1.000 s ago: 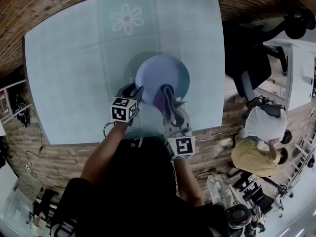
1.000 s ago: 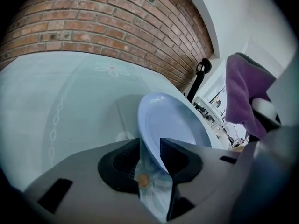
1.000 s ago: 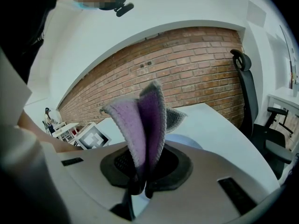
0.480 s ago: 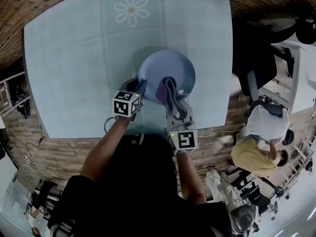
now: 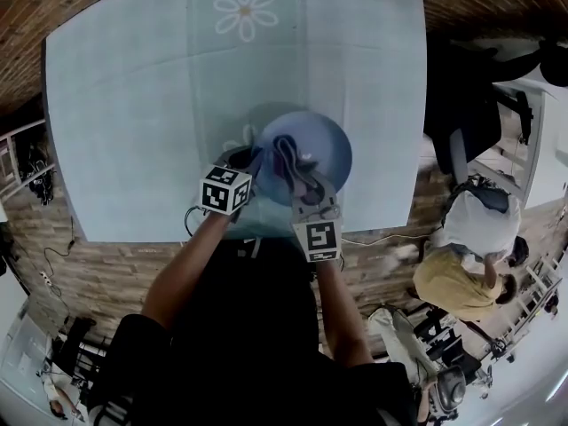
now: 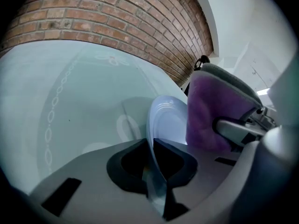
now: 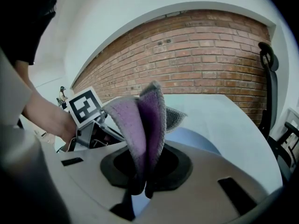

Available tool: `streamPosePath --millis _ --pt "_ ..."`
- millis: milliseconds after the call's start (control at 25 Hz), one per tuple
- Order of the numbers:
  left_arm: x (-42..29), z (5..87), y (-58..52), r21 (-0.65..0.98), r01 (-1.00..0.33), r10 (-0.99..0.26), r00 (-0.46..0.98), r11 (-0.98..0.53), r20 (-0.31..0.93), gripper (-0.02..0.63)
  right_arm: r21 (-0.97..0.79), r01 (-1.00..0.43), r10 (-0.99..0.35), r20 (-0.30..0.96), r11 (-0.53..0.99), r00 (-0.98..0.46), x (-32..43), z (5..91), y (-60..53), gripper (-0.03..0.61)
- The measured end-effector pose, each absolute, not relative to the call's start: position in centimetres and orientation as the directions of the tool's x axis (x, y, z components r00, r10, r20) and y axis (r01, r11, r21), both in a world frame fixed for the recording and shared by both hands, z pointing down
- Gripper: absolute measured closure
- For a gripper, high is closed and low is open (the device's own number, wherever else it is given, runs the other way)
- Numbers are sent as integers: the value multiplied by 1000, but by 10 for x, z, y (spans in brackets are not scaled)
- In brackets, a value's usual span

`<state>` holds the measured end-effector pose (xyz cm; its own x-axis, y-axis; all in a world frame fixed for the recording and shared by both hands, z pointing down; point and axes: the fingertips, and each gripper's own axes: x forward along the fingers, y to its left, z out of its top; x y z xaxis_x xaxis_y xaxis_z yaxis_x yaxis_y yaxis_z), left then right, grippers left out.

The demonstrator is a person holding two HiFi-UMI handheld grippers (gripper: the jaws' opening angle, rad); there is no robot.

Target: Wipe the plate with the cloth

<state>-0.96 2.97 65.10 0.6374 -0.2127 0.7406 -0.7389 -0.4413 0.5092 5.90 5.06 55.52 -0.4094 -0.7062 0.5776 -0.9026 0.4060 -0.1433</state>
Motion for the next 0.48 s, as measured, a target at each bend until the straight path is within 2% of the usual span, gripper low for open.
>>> streamPosePath --millis 480 --pt "-4 652 29 511 -720 -183 645 -469 742 551 -177 -759 -434 729 627 -529 23 626 46 518"
